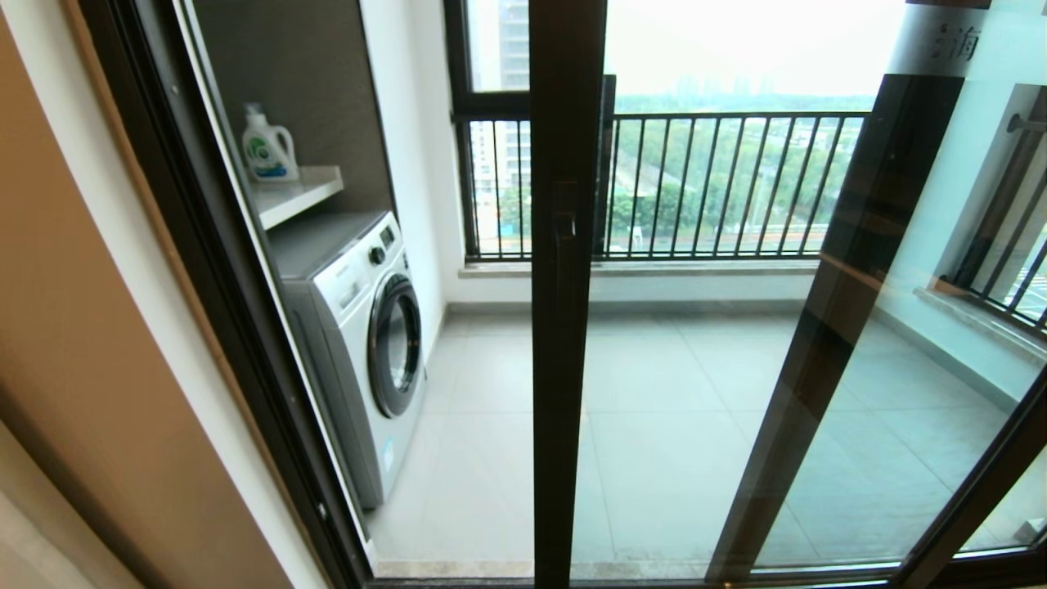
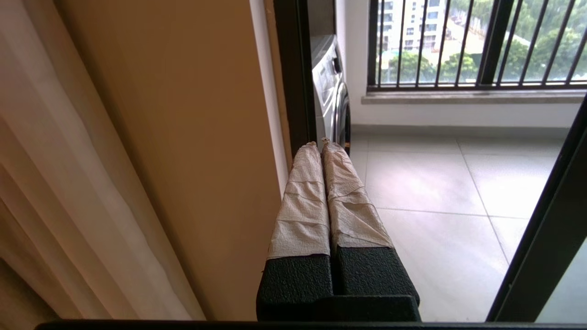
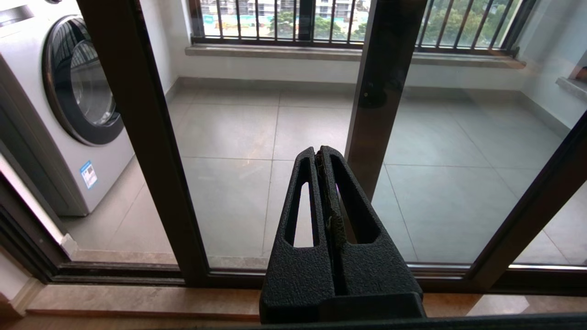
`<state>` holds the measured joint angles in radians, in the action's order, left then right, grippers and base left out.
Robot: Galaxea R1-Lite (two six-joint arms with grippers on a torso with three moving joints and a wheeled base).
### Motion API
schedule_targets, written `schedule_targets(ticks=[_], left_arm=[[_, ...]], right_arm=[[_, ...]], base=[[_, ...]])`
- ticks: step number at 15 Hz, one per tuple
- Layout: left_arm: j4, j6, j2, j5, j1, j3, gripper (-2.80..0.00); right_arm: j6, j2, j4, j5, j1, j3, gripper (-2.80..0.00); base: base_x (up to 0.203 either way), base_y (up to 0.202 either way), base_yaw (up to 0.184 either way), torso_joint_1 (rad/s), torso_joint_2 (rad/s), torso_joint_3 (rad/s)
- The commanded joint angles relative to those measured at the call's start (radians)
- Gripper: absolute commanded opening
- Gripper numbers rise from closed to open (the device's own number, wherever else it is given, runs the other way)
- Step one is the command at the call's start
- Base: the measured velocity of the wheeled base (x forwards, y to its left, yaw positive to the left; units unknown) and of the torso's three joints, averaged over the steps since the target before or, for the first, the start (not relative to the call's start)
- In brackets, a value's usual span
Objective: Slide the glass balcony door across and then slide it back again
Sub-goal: Open the slid door
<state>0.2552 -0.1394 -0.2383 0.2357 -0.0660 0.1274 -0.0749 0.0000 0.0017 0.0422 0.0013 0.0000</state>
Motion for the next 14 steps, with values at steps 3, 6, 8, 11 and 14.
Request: schedule_targets(ticks=[3,6,8,11,14], left_arm=[[-0.179,0.122,0.245,-0.223,0.052,-0.107,-2.8],[-0.24,0.075,0.237,-0.272,0.061,-0.116,-2.8],[-0.255,0.067,0.237,-0.253,0.061,-0.126,-2.8],[-0.255,0.113,0.237,-0.246,0.061,-0.124,-2.8],[-0.254,0.115,0.237,-0.246,0.061,-0.126,-2.8]], right_arm=[[0.0,-0.002,0.0,0.001,0.0,0.003,-2.8],[0.0,-0.002,0.0,0.001,0.0,0.003,-2.8],[0.0,-0.002,0.0,0.001,0.0,0.003,-2.8],[0.0,-0.002,0.0,0.001,0.0,0.003,-2.8],[0.0,-0.002,0.0,0.001,0.0,0.003,-2.8]], base=[[0.0,0.0,0.0,0.0,0.0,0.0],[0.0,0.0,0.0,0.0,0.0,0.0],[0.0,0.0,0.0,0.0,0.0,0.0],[0.0,0.0,0.0,0.0,0.0,0.0],[0.0,0.0,0.0,0.0,0.0,0.0]])
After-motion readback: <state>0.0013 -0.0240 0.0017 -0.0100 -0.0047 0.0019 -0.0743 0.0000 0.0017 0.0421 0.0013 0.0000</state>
